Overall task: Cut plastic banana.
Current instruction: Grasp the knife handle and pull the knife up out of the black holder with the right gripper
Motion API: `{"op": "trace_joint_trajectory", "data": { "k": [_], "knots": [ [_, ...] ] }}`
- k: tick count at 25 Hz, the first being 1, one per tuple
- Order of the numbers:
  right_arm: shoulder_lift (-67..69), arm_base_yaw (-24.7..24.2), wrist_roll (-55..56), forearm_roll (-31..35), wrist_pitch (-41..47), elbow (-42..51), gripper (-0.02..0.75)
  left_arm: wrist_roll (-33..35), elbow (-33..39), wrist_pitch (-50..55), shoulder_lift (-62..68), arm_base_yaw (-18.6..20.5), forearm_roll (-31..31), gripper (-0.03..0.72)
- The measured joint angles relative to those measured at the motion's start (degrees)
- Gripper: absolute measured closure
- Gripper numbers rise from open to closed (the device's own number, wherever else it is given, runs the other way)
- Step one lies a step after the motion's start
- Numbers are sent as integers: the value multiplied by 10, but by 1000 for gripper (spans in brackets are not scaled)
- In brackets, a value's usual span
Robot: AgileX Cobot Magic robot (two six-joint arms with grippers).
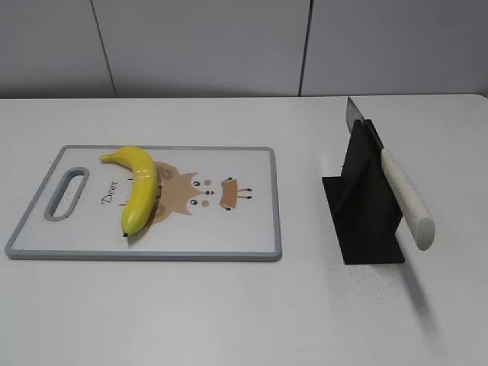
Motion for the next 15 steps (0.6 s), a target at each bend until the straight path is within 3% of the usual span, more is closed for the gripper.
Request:
{"op": "trace_joint_trajectory", "data": {
  "k": [15],
  "knots": [
    [0,0,0,0,0,0,148,0,0,0,0,0,-1,88]
  ]
}}
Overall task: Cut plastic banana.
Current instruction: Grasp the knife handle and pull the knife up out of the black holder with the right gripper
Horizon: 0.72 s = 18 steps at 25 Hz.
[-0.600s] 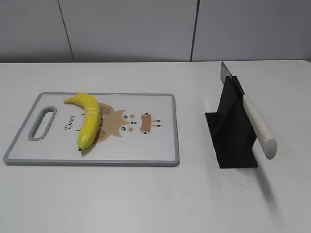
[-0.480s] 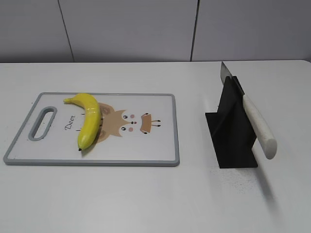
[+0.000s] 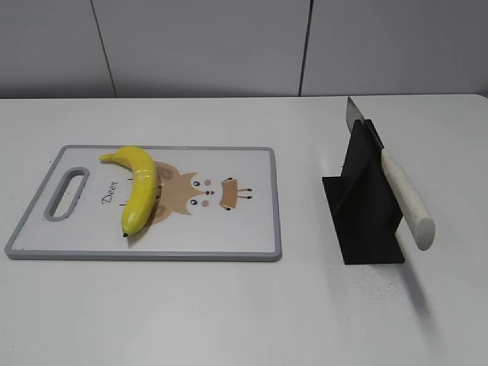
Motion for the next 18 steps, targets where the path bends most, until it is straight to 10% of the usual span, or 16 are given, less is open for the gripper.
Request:
{"op": "trace_joint_trajectory", "data": {
  "k": [18],
  "knots": [
    [0,0,0,0,0,0,148,0,0,0,0,0,0,96]
  ]
}}
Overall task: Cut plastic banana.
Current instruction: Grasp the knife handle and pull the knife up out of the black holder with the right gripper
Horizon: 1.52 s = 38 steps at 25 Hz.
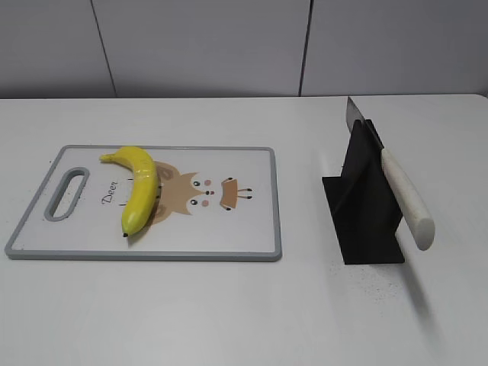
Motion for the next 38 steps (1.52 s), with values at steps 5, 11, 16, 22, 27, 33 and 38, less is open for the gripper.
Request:
{"op": "trace_joint_trajectory", "data": {
  "k": [5,11,16,22,27,33,38],
  "knots": [
    [0,0,0,0,0,0,148,0,0,0,0,0,0,97],
    [0,0,0,1,0,0,148,0,0,0,0,0,0,97],
    [7,0,0,4,7,-9,148,0,0,0,0,0,0,97],
    [84,0,0,5,68,-45,148,0,0,0,0,0,0,97],
    [168,0,2,11,141,-102,148,0,0,0,0,0,-1,97],
    [266,0,5,23,145,-166,148,0,0,0,0,0,-1,97],
    [365,0,4,24,147,-216,148,0,0,0,0,0,-1,97]
  ]
}}
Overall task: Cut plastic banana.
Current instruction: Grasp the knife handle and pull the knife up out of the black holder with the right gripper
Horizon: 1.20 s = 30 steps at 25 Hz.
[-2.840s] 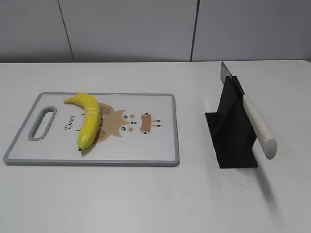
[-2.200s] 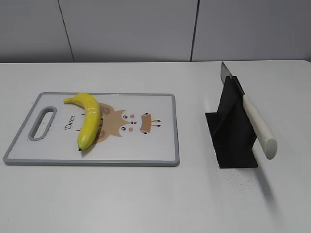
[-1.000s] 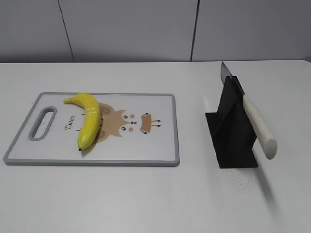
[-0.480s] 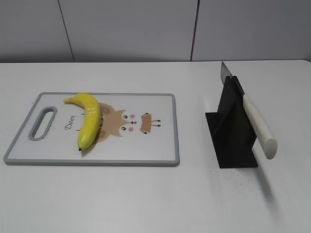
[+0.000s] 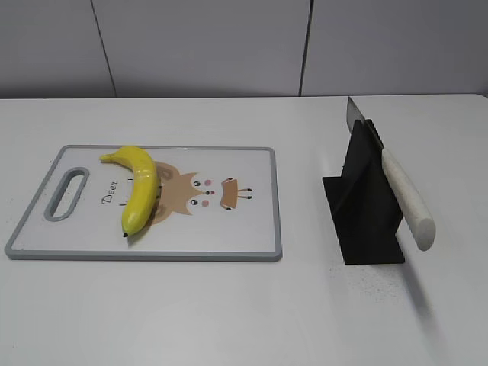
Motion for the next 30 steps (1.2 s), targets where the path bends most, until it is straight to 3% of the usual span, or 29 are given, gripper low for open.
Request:
{"op": "trace_joint_trajectory", "data": {
  "k": [11,24,30],
  "knots": [
    [190,0,-16,13,-1,-100,148,0,0,0,0,0,0,97],
    [325,0,-23,85,-2,-111,246,0,0,0,0,0,0,97],
    [376,50,-5,97,-2,-129,283,0,0,0,0,0,0,100]
  ]
}}
